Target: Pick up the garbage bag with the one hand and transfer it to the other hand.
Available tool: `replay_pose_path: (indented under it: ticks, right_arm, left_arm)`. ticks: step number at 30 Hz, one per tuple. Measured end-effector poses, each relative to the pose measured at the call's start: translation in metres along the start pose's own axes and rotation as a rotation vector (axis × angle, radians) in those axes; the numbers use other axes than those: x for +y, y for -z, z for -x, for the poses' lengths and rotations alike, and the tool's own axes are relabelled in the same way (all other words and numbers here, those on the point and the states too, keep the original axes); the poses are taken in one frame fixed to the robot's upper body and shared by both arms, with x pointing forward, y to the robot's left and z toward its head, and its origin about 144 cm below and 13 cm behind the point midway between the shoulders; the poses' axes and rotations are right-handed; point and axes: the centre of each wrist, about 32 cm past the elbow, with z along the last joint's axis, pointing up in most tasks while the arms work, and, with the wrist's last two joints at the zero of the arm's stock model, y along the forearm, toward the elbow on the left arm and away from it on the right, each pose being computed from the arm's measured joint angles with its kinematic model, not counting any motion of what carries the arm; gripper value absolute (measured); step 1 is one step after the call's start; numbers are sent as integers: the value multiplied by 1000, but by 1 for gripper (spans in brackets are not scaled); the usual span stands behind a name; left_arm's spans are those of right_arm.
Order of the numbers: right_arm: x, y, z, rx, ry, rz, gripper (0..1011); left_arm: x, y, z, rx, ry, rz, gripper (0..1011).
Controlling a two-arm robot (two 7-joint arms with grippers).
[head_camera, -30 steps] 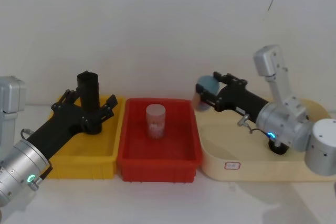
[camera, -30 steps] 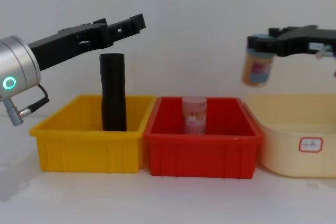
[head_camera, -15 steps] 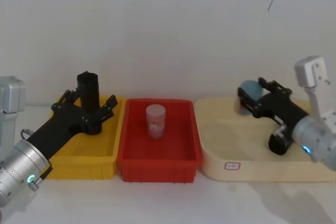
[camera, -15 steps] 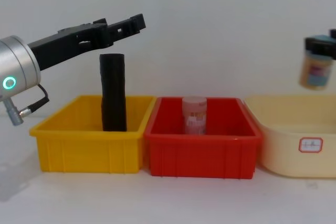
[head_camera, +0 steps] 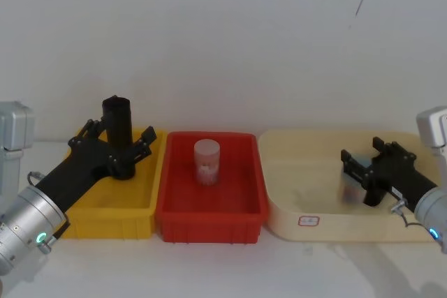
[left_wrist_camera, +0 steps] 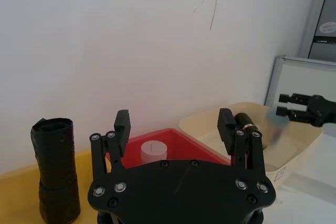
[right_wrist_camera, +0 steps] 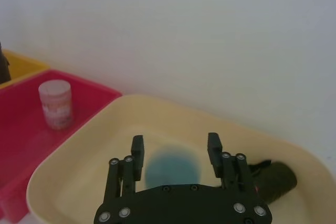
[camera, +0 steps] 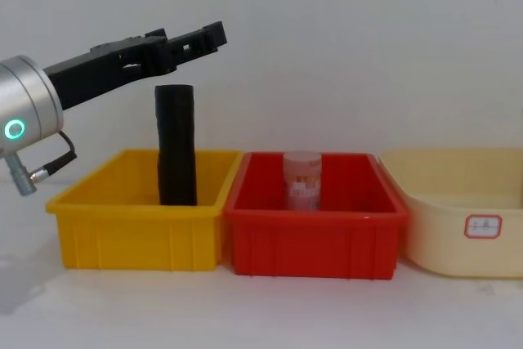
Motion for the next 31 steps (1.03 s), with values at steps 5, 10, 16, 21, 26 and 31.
replay_pose_path:
  ticks: [5, 10, 16, 21, 26, 31]
  right_arm:
    - [-6, 5, 4, 15, -7, 22, 845]
    - [-10, 9, 7, 23, -14, 22, 958]
    - [-13, 10, 10, 32, -40, -10, 1001]
    - [-15, 10, 12, 47, -75, -43, 1000]
    - [-17, 9, 14, 72, -133, -78, 1000]
    - [-18, 9, 16, 97, -189, -110, 1000]
  left_arm:
    - [0, 0, 0, 0, 0, 0, 1001]
    - [0, 0, 0, 0, 0, 0, 1002]
    - [0, 0, 0, 0, 0, 0, 1001]
    - [0, 0, 0, 0, 0, 0, 1002]
    - [0, 0, 0, 0, 0, 0, 1002]
    - [0, 0, 0, 0, 0, 0, 1002]
